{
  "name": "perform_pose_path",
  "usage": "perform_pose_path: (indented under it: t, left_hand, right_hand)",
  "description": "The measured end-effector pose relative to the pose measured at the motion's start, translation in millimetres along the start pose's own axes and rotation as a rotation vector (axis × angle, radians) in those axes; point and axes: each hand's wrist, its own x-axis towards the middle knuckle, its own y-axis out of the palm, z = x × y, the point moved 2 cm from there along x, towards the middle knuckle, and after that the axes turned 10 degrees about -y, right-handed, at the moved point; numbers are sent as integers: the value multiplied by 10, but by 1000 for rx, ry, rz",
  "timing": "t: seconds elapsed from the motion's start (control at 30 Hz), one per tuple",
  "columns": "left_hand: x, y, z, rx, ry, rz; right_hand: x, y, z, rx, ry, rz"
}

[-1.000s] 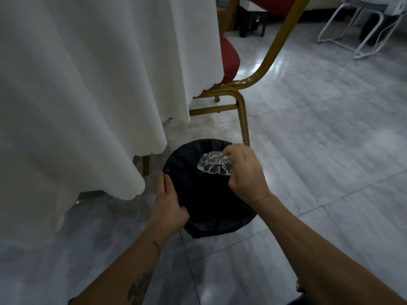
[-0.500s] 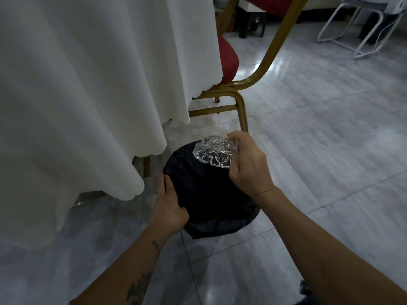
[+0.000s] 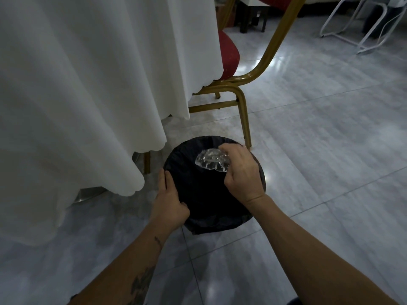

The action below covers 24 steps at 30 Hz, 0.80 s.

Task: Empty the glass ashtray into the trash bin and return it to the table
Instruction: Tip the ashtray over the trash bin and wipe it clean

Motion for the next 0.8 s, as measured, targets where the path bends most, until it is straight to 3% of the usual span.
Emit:
perform_pose_path:
  t: [0.27,0.53,0.73,0.8]
  left_hand:
    - [22,29,26,6,-3,-1]
    - [43,34,20,43,11,-31]
    - [28,26,9,31,4,-23]
    - [20,26,15,21,5,-11]
  right_hand:
    - [-19,-193,74,-28,-150,-224]
    - [108,-163,-19,-78,-292,-151]
    - [124,-149,-62,-60,-249,-135]
    - [131,-170,-40,14,-139,-159]
